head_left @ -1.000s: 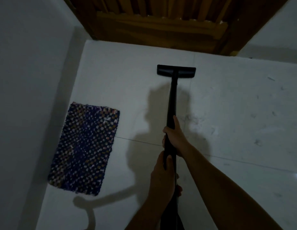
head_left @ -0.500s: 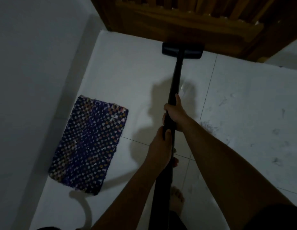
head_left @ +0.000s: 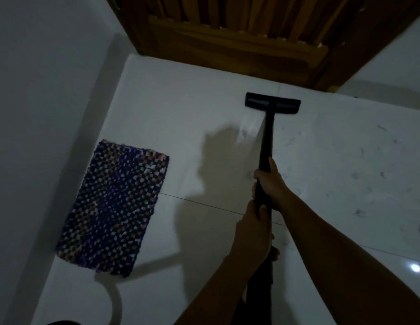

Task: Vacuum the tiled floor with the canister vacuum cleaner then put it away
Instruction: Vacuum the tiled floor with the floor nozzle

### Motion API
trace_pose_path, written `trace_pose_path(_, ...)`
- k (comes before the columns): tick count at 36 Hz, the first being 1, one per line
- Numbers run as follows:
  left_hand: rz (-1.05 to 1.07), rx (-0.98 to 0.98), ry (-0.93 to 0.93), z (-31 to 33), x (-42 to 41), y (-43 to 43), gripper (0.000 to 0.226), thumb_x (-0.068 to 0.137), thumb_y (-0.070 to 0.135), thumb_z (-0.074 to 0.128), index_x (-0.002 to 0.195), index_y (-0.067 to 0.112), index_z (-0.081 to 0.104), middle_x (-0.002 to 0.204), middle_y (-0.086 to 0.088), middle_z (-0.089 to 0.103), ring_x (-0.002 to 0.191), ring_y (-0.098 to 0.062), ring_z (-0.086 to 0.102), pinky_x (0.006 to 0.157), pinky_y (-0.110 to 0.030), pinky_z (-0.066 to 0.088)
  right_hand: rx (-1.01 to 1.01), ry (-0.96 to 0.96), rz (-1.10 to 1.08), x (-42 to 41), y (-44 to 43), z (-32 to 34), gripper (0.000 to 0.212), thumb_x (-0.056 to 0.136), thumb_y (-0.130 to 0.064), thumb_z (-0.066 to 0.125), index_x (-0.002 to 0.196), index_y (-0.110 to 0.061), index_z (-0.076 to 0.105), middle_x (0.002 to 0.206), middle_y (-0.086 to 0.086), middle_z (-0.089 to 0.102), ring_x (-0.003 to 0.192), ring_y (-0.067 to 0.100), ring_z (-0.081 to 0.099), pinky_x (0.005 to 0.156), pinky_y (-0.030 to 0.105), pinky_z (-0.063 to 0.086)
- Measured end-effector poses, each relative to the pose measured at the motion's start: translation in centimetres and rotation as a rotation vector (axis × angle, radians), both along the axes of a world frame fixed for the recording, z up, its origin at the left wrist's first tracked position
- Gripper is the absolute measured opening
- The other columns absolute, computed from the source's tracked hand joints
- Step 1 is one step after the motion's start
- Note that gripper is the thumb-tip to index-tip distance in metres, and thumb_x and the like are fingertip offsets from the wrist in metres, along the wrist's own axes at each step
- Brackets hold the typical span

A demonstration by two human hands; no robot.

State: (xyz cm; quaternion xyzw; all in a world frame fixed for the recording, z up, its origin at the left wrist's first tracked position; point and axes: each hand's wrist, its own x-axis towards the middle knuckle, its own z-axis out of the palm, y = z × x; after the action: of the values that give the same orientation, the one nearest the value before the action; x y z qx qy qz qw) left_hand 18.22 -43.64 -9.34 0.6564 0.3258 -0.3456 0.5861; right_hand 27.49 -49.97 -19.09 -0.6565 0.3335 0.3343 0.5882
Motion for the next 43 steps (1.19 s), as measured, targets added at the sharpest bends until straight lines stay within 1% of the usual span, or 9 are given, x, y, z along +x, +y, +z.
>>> trace_pose_path(6,-0.103,0.032,-0.009,0.3,-1.9,-1.8,0.037,0.101,0.039,0.029,0.123,0.016,0.048,0.082,-0.006,0.057,0.051,-0.014,0.050,0.066,-0.037,0.054,-0.011,-0.008,-0.106,-2.8,-3.0,1.0,0.073,0.092,-0.004,0.045,0.150,-0.037,0.015,0.066,0.010,0.048,0.047,0.021,0.046,0.044,0.029,0.042)
trace_pose_path(16,-0.180,0.040,-0.035,1.1,-6.3,-1.7,0.038,0.100,0.040,0.028,0.128,0.020,0.046,0.076,-0.001,0.057,0.050,-0.013,0.052,0.063,-0.037,0.055,0.009,0.000,-0.153,-7.8,-3.2,1.5,0.076,0.091,-0.003,0.044,0.151,-0.037,0.012,0.071,0.011,0.049,0.046,0.022,0.046,0.043,0.030,0.042)
trace_pose_path(22,-0.253,0.090,-0.080,1.5,-9.5,-0.5,0.040,0.100,0.040,0.027,0.130,0.021,0.046,0.088,-0.010,0.066,0.065,-0.024,0.062,0.085,-0.047,0.054,0.004,-0.001,-0.175,-11.1,-2.2,2.2,0.075,0.091,-0.002,0.045,0.151,-0.035,0.013,0.067,0.011,0.048,0.044,0.022,0.045,0.041,0.028,0.043)
trace_pose_path(24,-0.278,0.101,-0.116,1.8,-10.8,0.0,0.040,0.101,0.038,0.026,0.133,0.020,0.044,0.073,0.001,0.060,0.055,-0.012,0.056,0.074,-0.024,0.057,0.015,-0.005,-0.189,-12.6,-1.7,2.5,0.075,0.091,-0.001,0.044,0.151,-0.035,0.014,0.065,0.011,0.046,0.044,0.022,0.044,0.042,0.029,0.043)
trace_pose_path(26,-0.288,0.099,-0.120,2.3,-12.0,0.4,0.040,0.102,0.034,0.026,0.132,0.016,0.045,0.069,0.007,0.052,0.053,-0.002,0.049,0.045,-0.003,0.042,0.015,-0.009,-0.186,-13.8,-1.3,2.7,0.074,0.091,-0.001,0.044,0.150,-0.035,0.014,0.065,0.011,0.046,0.044,0.022,0.045,0.041,0.029,0.043)
trace_pose_path(28,-0.285,0.080,-0.122,2.7,-13.2,0.7,0.040,0.103,0.032,0.026,0.132,0.014,0.046,0.070,0.009,0.050,0.054,-0.001,0.047,0.039,-0.003,0.037,0.011,-0.010,-0.176,-15.0,-1.0,2.9,0.075,0.091,-0.002,0.045,0.150,-0.036,0.013,0.063,0.012,0.047,0.045,0.023,0.046,0.043,0.031,0.044)
trace_pose_path(33,-0.258,0.043,-0.113,3.6,-15.9,1.0,0.042,0.102,0.034,0.025,0.134,0.014,0.043,0.081,0.001,0.062,0.054,-0.003,0.051,0.039,-0.004,0.038,0.006,-0.014,-0.160,-17.5,-0.6,3.7,0.077,0.091,-0.001,0.046,0.151,-0.035,0.012,0.062,0.012,0.047,0.044,0.023,0.046,0.042,0.030,0.044)
trace_pose_path(37,-0.258,0.072,-0.125,4.3,-17.5,0.8,0.043,0.102,0.035,0.026,0.140,0.018,0.039,0.087,0.007,0.057,0.059,0.002,0.051,0.045,-0.006,0.038,0.016,-0.005,-0.150,-18.9,-0.8,4.2,0.076,0.091,-0.001,0.045,0.151,-0.035,0.011,0.063,0.012,0.047,0.044,0.022,0.045,0.042,0.030,0.043)
trace_pose_path(43,-0.186,0.056,-0.090,5.5,-19.6,-0.7,0.042,0.102,0.034,0.026,0.140,0.019,0.038,0.072,0.006,0.053,0.054,-0.004,0.051,0.036,-0.006,0.036,0.019,0.010,-0.095,-21.0,-1.6,4.9,0.076,0.092,-0.002,0.046,0.151,-0.035,0.011,0.061,0.013,0.047,0.044,0.023,0.046,0.042,0.031,0.043)
